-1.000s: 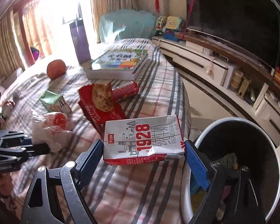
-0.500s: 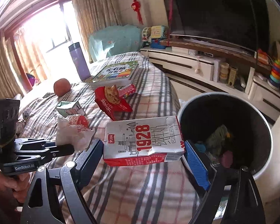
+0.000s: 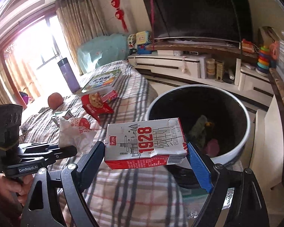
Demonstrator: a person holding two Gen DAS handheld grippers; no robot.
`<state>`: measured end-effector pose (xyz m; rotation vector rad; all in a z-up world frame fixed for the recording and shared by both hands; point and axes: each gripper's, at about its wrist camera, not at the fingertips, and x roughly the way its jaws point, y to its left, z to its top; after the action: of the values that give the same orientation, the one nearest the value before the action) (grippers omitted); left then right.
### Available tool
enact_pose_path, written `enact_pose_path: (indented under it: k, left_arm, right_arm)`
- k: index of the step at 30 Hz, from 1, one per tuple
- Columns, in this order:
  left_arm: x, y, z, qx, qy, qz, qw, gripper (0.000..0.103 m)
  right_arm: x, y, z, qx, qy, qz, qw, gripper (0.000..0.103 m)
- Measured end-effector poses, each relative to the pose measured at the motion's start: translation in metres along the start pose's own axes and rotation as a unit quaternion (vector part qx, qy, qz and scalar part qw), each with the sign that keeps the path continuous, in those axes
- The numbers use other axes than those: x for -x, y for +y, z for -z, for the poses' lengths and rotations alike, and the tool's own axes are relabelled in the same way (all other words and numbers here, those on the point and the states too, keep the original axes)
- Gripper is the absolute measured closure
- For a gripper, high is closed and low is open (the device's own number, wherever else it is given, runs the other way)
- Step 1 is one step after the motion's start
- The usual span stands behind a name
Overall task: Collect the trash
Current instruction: 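Carry the tissue and milk carton over the bin with both tools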
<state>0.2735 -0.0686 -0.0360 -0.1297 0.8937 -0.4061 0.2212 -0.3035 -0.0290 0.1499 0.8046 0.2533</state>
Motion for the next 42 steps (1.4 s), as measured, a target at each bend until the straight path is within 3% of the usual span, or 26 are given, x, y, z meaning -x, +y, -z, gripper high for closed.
enact_pose_path:
  k: [20, 42]
  left_arm:
    - [-0.028, -0.039, -0.025, -0.049, 0.007, 0.012, 0.9987, 0.083]
    - [-0.058, -0.060, -0.054, -0.074, 0.011, 0.014, 0.9971, 0.083]
  right_arm:
    - [0.025, -0.042, -0.004, -0.024, -0.025, 0.026, 0.999, 0.015]
    - [0.015, -0.068, -0.020, -0.023, -0.024, 0.040, 0.999, 0.015]
